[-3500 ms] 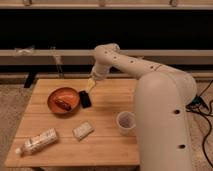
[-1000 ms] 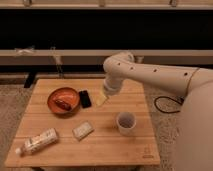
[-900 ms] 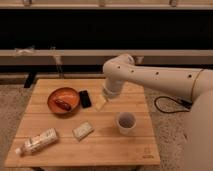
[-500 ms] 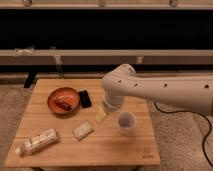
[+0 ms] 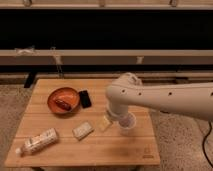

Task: Pick up the ceramic cup

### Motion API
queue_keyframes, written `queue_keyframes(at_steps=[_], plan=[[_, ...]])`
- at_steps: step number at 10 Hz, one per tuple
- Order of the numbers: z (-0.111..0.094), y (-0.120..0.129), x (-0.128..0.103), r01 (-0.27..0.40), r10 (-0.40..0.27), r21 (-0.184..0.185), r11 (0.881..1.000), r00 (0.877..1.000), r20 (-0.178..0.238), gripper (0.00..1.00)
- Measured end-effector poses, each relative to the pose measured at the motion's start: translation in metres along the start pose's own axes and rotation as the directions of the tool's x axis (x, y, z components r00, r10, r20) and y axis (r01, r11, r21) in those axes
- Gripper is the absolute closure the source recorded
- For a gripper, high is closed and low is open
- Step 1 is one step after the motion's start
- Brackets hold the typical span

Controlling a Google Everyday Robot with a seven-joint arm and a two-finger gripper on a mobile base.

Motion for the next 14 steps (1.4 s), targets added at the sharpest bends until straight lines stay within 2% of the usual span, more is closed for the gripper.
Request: queue_keyframes(at_steps=[3, 5, 8, 12, 14], plan=[[0.028, -0.010, 0.007, -0.029, 0.029, 0.011, 1.000, 0.999, -0.028, 0.20], [0.040, -0.022, 0.012, -0.060, 0.061, 0.028, 0.998, 0.997, -0.040, 0.26], [0.048, -0.037, 0.013, -0.087, 0.090, 0.053, 0.995, 0.995, -0.045, 0.57], [0.050, -0.040, 0.011, -0.084, 0.090, 0.086, 0.993, 0.994, -0.067, 0.93], [0.035, -0.045, 0.007, -0.084, 0.089, 0.105, 0.991, 0.995, -0.047, 0.96]])
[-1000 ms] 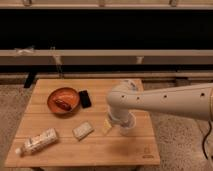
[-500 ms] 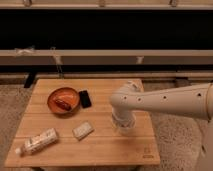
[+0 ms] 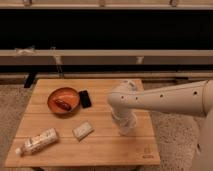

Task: Pick up the ceramic cup

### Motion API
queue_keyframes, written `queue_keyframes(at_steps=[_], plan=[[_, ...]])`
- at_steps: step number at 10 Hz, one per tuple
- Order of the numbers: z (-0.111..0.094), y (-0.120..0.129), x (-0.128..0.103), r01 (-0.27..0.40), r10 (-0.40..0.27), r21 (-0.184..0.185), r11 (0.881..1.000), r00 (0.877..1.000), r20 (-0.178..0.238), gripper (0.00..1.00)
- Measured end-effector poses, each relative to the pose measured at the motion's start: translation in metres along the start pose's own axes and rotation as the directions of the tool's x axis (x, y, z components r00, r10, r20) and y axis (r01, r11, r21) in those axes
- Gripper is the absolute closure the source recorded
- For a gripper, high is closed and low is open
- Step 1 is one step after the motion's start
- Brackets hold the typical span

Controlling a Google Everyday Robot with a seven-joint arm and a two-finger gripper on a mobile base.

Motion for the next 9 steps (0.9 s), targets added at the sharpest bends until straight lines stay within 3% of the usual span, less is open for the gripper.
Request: queue_keyframes(at_steps=[6, 9], plan=[[-0.070, -0.007, -0.026, 0.075, -0.078, 0.032, 0.997, 0.992, 0.099, 0.96], [-0.081, -0.006, -0.034, 0.107, -0.109, 0.024, 0.994, 0.987, 0.114, 0.96]])
